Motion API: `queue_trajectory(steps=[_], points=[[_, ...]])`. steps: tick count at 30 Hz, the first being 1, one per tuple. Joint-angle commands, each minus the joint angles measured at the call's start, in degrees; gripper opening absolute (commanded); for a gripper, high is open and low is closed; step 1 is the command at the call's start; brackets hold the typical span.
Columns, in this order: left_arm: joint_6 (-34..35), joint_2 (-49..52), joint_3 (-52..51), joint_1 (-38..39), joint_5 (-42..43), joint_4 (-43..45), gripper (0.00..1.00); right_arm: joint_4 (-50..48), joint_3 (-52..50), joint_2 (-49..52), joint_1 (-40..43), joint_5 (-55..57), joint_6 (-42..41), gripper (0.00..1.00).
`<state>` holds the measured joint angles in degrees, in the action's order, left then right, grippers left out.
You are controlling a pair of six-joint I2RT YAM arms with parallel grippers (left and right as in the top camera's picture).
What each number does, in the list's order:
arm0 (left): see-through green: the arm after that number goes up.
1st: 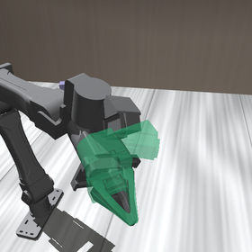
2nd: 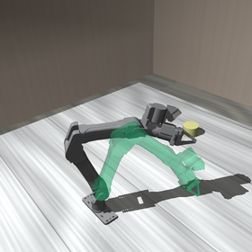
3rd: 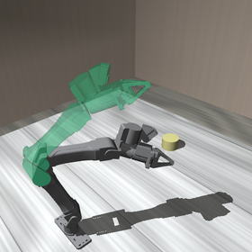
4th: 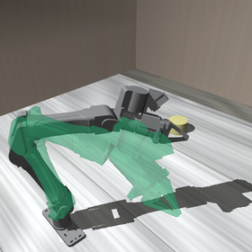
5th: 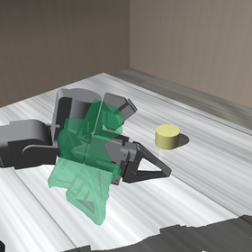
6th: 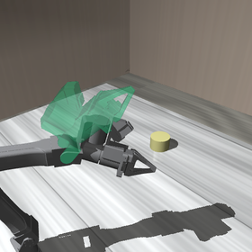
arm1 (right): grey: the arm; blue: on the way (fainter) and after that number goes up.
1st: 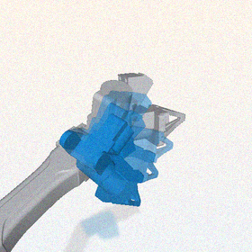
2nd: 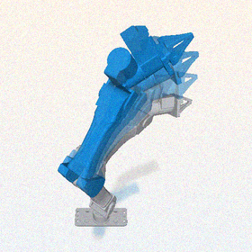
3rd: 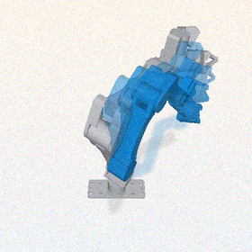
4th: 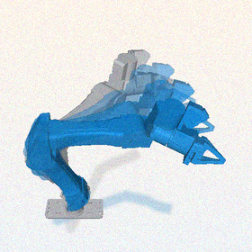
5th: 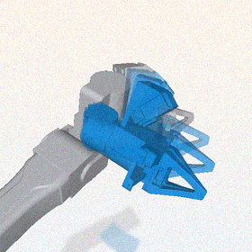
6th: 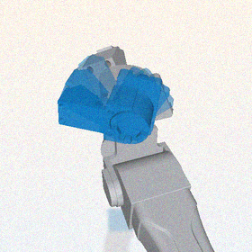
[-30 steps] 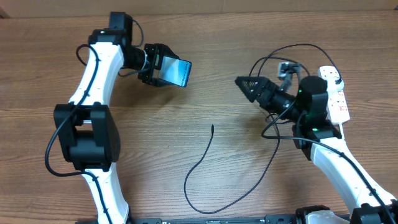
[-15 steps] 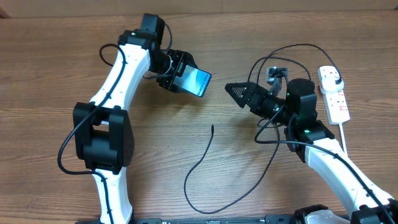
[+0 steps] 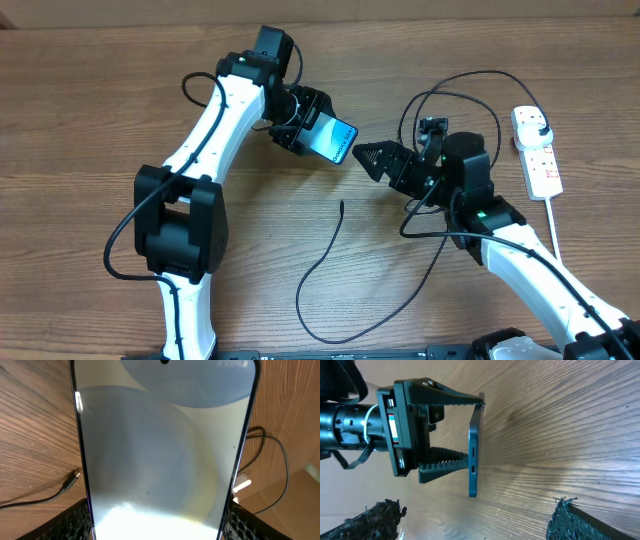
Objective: Plug charger to phone and switch on socket
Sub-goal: 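Bring the phone to the right gripper and close it on the phone edge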
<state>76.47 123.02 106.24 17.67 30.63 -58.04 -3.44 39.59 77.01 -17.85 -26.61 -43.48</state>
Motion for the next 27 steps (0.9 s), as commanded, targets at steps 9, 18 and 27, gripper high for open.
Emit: queue_trajectory(steps=[9, 18, 27], points=[[2.01, -1.01, 1.95, 2.25, -0.15, 1.14, 0.04, -1.38, 1.29, 3.45, -3.10, 7.08, -0.07, 0.97], [1.99, -1.01, 1.95, 3.96, -0.42, 1.11, 0.04, -2.93, 1.29, 7.30, -3.10, 7.08, -1.49, 0.93], [2.49, -1.01, 1.92, 4.87, -0.98, 1.16, 0.04, -3.76, 1.29, 7.30, -3.08, 7.10, -1.46, 0.93]])
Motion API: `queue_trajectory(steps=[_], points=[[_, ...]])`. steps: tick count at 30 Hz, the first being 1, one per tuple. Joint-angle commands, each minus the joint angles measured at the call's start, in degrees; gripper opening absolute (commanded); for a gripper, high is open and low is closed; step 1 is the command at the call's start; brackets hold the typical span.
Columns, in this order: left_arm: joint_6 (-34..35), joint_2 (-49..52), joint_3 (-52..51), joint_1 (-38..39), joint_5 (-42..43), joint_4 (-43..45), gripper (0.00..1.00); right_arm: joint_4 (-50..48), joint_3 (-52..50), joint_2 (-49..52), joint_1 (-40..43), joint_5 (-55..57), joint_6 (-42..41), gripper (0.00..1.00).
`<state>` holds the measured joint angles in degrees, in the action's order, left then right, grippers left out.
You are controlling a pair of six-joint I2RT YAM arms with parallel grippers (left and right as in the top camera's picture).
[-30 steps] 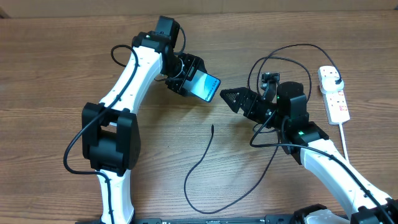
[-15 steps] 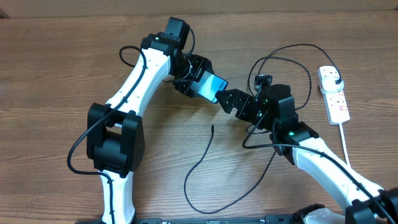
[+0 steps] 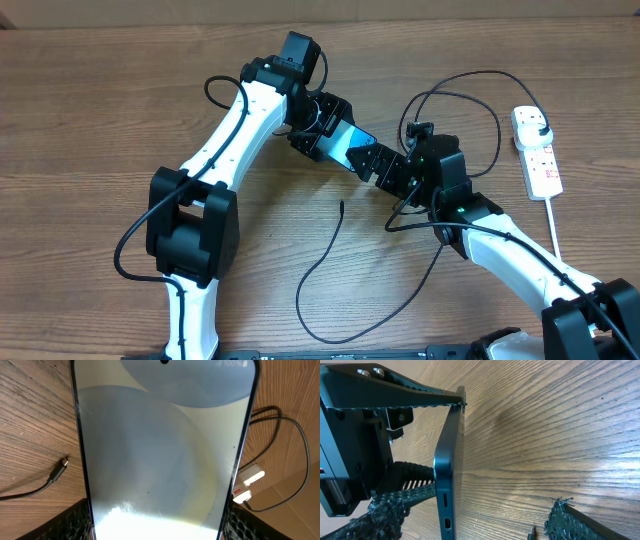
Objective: Plug charger to phone and switch on socket
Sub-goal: 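Bring the phone to the right gripper and close it on the phone edge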
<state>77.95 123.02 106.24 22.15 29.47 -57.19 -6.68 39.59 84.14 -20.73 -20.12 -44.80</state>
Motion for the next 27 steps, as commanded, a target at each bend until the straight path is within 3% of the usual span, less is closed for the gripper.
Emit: queue_trajectory(steps=[1, 18, 27], points=[[1.20, -1.01, 1.92, 0.44, 0.59, 0.28, 0.04, -0.52, 1.29, 0.17, -0.20, 0.61, -0.15, 0.93], [3.96, -1.01, 1.92, 4.57, 1.53, 0.94, 0.04, -0.52, 1.29, 0.17, -0.22, 1.18, -0.17, 0.92], [3.98, -1.01, 1.92, 5.68, 1.55, 1.14, 0.04, -0.52, 1.29, 0.17, -0.22, 1.73, -0.15, 0.76]])
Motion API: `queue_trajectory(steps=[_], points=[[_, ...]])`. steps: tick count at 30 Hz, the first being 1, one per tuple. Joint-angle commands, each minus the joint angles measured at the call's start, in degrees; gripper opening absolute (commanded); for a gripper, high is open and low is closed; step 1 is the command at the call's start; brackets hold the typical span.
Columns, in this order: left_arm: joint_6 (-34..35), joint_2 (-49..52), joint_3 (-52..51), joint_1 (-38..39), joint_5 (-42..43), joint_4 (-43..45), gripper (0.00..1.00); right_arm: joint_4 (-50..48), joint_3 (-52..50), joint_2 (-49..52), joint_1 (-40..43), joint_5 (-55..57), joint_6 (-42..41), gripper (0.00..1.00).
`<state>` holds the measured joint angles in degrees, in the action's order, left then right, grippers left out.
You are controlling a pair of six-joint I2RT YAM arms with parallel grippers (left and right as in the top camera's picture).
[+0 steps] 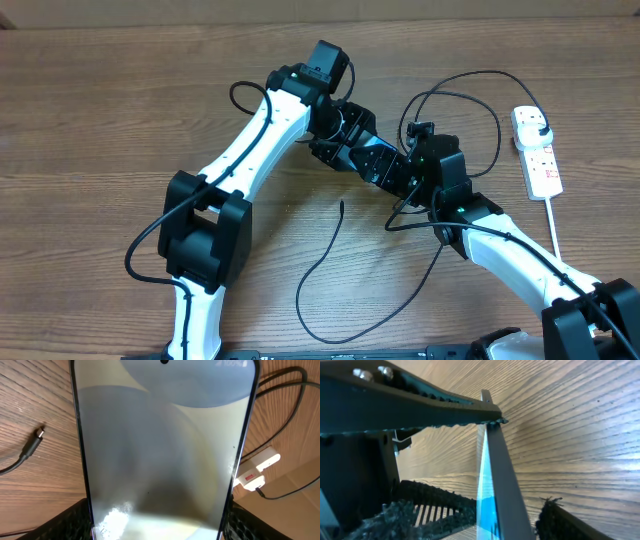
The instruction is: Plug charger to phone and switch on socket
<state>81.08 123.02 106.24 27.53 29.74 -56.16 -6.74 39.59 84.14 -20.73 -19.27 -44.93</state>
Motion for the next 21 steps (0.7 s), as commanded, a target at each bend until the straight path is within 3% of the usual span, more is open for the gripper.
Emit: queue_trajectory(steps=[1, 15, 21], points=[[0.85, -1.01, 1.92, 0.31, 1.38, 0.11, 0.04, -0.46, 1.29, 0.17, -0.22, 1.07, -0.04, 0.75], [0.83, -1.01, 1.92, 1.49, 1.38, 0.13, 0.04, -0.48, 1.29, 0.17, -0.22, 2.34, -0.04, 0.65], [1.31, -1.01, 1.92, 1.60, 1.40, 0.13, 0.04, -0.50, 1.29, 0.17, -0.22, 2.43, -0.04, 0.55]])
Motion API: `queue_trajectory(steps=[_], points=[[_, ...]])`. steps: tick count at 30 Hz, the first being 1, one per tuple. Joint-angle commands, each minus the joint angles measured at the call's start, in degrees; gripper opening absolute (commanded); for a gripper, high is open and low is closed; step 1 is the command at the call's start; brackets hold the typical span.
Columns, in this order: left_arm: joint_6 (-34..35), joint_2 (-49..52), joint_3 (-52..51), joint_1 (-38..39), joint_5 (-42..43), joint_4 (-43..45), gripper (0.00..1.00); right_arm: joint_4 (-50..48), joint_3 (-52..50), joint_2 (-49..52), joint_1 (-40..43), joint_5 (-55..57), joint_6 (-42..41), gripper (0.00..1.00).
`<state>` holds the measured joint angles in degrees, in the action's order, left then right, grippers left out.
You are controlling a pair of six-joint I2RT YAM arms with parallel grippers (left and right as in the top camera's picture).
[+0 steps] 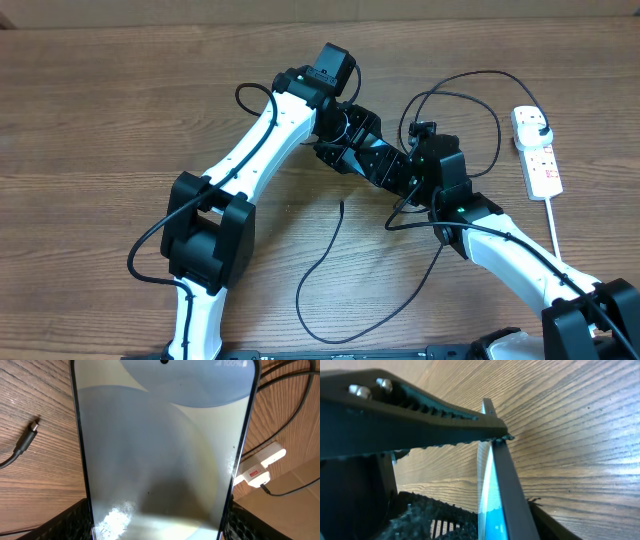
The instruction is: Plug charger to phone and switch on socket
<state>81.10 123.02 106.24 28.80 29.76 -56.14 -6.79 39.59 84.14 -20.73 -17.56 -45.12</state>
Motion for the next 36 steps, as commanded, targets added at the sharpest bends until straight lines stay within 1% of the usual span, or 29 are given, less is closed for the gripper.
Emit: queue_trajectory(steps=[1, 5, 12, 14, 25, 26, 30, 36], points=[[1.38, -1.01, 1.92, 0.39, 1.36, 0.15, 0.04, -0.46, 1.29, 0.17, -0.22, 0.87, 0.15, 0.54], [1.42, -1.01, 1.92, 0.63, 1.36, 0.33, 0.04, -0.44, 1.29, 0.17, -0.22, 0.87, 0.15, 0.49], [1.42, -1.01, 1.92, 0.98, 1.36, 0.35, 0.04, -0.44, 1.29, 0.17, -0.22, 1.05, 0.15, 0.46], [1.42, -1.01, 1.92, 1.16, 1.36, 0.52, 0.04, -0.42, 1.29, 0.17, -0.22, 1.05, 0.17, 0.42], [1.40, -1.01, 1.92, 1.31, 1.36, 0.72, 0.04, -0.42, 1.29, 0.17, -0.22, 1.05, 0.59, 0.40], [1.40, -1.01, 1.92, 1.29, 1.36, 0.72, 0.04, -0.39, 1.29, 0.17, -0.22, 1.05, 0.59, 0.37], [1.38, -1.01, 1.92, 1.29, 1.36, 0.72, 0.04, -0.39, 1.29, 0.17, -0.22, 1.05, 0.59, 0.30], [1.25, -1.01, 1.92, 1.29, 1.38, 0.74, 0.04, -0.39, 1.29, 0.17, -0.20, 1.05, 0.59, 0.28]])
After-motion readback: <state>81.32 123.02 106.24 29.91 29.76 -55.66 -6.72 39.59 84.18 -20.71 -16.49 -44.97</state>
